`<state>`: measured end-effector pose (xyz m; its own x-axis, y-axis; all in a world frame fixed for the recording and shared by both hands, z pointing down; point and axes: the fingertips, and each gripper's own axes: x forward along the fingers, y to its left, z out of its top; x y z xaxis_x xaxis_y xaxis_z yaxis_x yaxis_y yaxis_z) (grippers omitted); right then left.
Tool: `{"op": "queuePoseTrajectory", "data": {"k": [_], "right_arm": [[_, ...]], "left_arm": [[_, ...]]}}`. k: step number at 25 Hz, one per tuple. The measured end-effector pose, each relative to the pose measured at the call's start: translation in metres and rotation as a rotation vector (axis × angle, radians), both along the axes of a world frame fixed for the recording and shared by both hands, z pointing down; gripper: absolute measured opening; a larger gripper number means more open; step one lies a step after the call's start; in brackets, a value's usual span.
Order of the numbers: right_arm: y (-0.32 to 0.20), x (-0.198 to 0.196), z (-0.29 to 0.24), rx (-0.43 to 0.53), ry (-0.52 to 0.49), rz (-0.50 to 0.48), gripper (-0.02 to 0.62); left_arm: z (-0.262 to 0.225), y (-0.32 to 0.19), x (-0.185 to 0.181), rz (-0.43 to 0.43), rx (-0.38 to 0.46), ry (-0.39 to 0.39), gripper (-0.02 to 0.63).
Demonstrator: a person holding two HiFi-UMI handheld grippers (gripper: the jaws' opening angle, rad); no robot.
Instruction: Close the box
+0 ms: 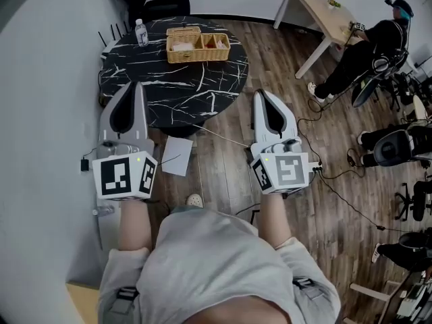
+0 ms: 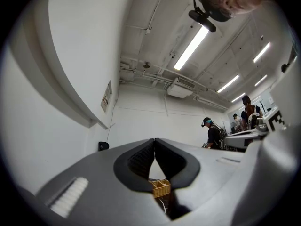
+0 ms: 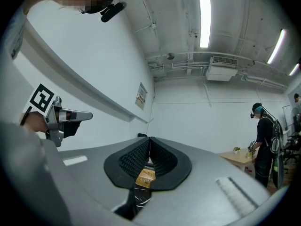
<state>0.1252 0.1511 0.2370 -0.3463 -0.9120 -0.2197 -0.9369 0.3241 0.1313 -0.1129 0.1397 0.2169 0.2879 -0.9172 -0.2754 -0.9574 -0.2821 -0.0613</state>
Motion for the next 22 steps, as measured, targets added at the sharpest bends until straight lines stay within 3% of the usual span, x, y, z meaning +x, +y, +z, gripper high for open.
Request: {"op": "queuePoseTrajectory", "data": {"k": [8,22], "right_arm": [[-0.028,-0.023,0.004,-0.010,0.022,-0.002,0.005],[-0.103,-0.028,0.005,-0.015,0.022,-0.023,0.005]], "left_arm": [[0.002,-0.029,-0.017,0.017,0.002,0.004,0.058],[0.007,-0.098,-0.023,-0.004,-0.011,0.004,0.059]]}}
